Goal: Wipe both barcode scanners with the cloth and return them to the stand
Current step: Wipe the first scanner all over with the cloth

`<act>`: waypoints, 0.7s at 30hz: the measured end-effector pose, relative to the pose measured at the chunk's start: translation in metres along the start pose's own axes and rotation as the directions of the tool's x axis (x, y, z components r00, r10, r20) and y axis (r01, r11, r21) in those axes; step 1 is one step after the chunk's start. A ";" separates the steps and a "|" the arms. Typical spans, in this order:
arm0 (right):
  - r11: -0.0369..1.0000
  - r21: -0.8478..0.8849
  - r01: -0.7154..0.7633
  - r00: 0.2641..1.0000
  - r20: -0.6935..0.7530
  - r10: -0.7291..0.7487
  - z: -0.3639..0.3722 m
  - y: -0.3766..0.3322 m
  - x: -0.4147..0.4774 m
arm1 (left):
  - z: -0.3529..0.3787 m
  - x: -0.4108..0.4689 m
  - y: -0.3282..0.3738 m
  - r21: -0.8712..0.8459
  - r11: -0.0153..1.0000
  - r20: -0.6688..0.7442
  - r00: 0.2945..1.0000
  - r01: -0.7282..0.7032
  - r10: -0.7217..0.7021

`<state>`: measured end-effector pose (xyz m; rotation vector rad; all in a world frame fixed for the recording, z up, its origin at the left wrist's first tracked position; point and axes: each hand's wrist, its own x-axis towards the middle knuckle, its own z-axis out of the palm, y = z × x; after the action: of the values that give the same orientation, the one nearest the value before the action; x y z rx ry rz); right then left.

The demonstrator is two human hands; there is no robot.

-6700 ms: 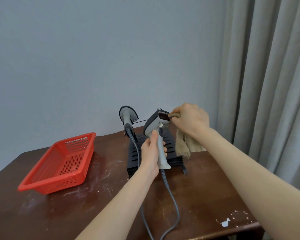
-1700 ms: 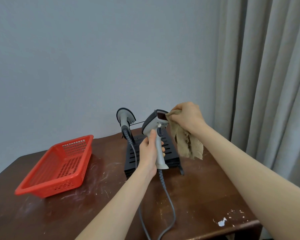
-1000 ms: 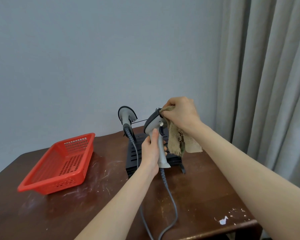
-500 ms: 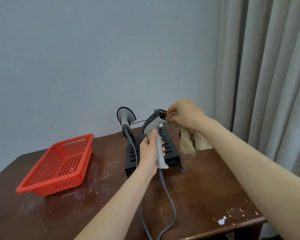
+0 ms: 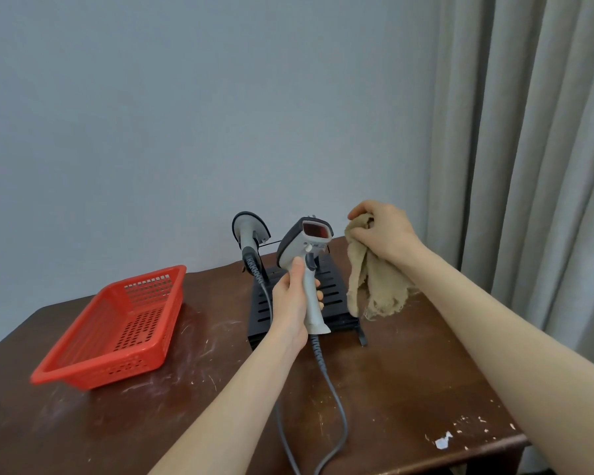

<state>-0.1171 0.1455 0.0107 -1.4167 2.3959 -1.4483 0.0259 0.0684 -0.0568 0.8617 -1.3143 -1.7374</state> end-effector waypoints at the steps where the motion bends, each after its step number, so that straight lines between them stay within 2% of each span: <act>1: 0.999 0.029 0.030 0.999 -0.030 -0.029 0.000 -0.003 0.000 | 0.000 0.000 0.000 0.005 1.000 0.000 1.000 -0.007 0.007; 4: 0.992 0.042 0.118 0.990 -0.080 -0.114 0.004 -0.014 -0.003 | -0.001 0.000 0.000 0.008 1.000 0.011 1.000 -0.023 0.023; 7: 0.983 0.085 0.163 0.986 -0.047 -0.160 0.013 -0.020 -0.005 | 0.002 -0.002 -0.001 0.017 0.999 0.030 0.999 -0.042 0.042; 13: 0.987 -0.140 0.076 0.997 -0.022 -0.079 0.016 -0.019 0.000 | 0.003 -0.003 -0.005 0.026 0.999 0.036 0.999 -0.036 0.035; 18: 0.992 0.009 0.129 0.991 -0.027 -0.129 0.013 -0.032 -0.004 | 0.004 -0.001 -0.004 0.030 0.999 0.029 0.999 -0.029 0.028; 21: 0.994 -0.046 0.097 0.995 0.012 -0.096 0.013 -0.028 0.001 | 0.005 -0.001 -0.005 0.050 0.998 0.018 0.999 -0.033 0.032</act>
<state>-0.0930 0.1311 0.0233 -1.5665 2.4025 -1.4100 0.0213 0.0720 -0.0605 0.8505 -1.3810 -1.6962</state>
